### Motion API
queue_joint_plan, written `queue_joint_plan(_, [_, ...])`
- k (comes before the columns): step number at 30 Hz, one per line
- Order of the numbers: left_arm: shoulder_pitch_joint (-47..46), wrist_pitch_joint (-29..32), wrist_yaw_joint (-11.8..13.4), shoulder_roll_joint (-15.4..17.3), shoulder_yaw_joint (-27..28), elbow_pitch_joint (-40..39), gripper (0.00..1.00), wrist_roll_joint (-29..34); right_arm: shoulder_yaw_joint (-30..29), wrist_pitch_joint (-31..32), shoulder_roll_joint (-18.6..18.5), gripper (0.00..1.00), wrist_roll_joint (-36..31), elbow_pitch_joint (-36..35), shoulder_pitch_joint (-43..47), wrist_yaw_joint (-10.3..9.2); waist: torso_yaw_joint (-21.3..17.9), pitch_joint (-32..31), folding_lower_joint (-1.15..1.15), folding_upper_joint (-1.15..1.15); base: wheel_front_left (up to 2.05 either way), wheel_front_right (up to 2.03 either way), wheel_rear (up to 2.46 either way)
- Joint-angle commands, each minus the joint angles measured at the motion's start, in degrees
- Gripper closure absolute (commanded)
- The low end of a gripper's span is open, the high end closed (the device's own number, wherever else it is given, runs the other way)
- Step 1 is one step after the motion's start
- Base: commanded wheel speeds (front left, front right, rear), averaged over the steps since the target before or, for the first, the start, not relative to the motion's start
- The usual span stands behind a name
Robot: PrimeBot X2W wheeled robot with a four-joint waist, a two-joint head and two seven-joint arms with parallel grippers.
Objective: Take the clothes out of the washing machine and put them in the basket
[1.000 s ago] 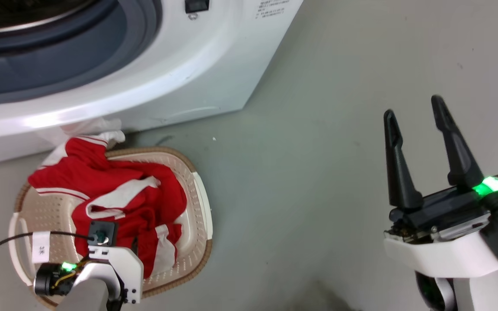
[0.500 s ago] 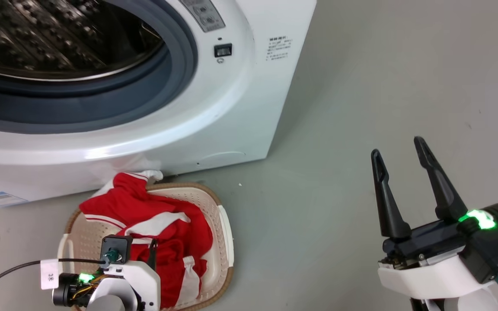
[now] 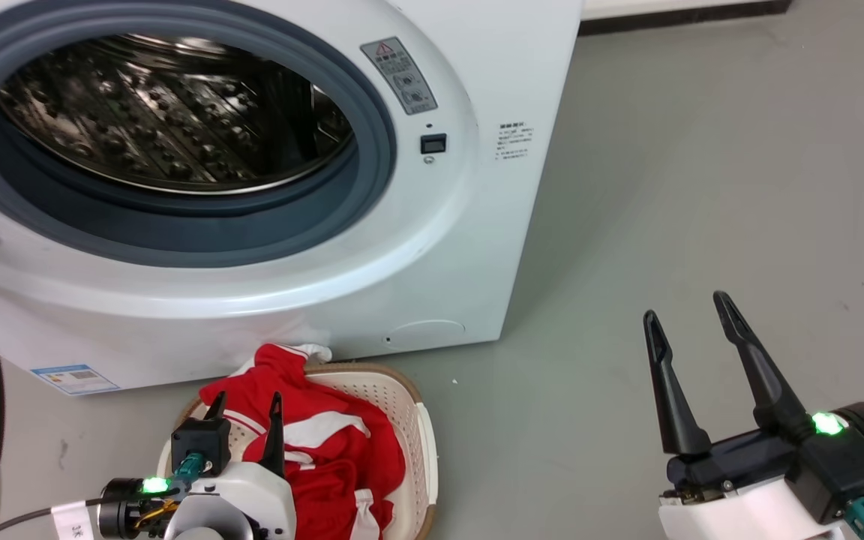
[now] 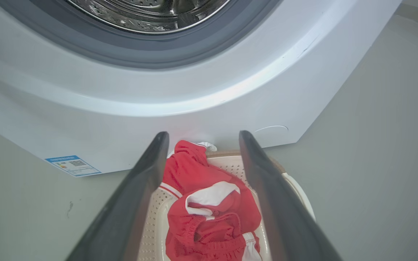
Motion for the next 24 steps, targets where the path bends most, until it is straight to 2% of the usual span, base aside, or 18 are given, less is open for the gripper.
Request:
queue_joint_plan(1, [1.0,-0.1,0.3,-0.6,0.7,-1.5,0.0,0.8,-0.3,-0.2,0.0,0.0,0.0,0.0,0.8,-0.02,1.0,-1.3,0.01,0.0,0.0,0.0,0.0])
queue_joint_plan(14, [9.3,-0.1,2.2,-4.6,9.2,-19.8,0.0,6.7,-0.9,-0.1,0.0,0.0,-0.5,0.4,4.2,-0.02,3.4,-5.8,0.01,0.0,0.0,0.0,0.0])
queue_joint_plan(24, [14.6,-0.1,2.0,-7.2,12.6,-29.2,0.0,10.0,-1.6,-0.2,0.0,0.0,0.0,0.6,5.8,-0.02,4.2,-7.8,0.01,0.0,0.0,0.0,0.0])
